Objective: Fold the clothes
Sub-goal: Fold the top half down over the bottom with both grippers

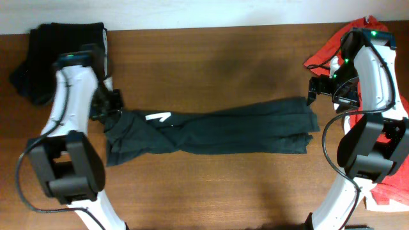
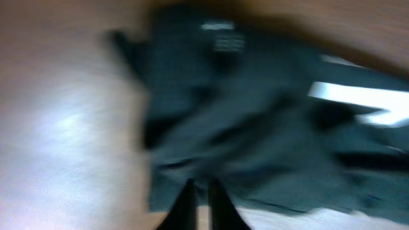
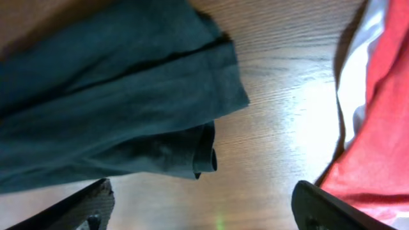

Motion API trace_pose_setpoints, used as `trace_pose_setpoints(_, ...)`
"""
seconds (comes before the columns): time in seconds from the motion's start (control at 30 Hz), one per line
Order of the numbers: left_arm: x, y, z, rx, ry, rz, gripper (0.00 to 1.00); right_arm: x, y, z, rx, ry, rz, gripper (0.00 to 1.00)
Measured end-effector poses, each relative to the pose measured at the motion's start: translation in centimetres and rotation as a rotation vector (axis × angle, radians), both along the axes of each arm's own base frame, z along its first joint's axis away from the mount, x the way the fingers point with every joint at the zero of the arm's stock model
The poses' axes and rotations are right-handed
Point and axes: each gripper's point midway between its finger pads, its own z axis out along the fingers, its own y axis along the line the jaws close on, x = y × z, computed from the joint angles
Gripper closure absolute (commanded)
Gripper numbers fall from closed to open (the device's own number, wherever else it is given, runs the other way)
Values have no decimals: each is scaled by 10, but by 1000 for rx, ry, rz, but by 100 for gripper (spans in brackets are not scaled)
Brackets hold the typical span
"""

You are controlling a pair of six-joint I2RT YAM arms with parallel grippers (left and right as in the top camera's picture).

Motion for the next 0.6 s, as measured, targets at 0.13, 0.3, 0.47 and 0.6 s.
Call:
trace_pose_setpoints(0.13,20,-105,-2,-75,-98,-257,99,10,16,-6,27,-32,26,96)
trace_pose_setpoints(0.3,-12,-103,-56,-79,-2,-238,100,10,54,-50,43,-19,118,96)
trace_pose_setpoints(0.47,-34,-68,-94,-125,15,-98,99,14,53,-92,35,-65,114,96)
trace_pose_setpoints(0.6,-45,1,-95,-152,27,141,99,3,57,-120,43,-87,88,96)
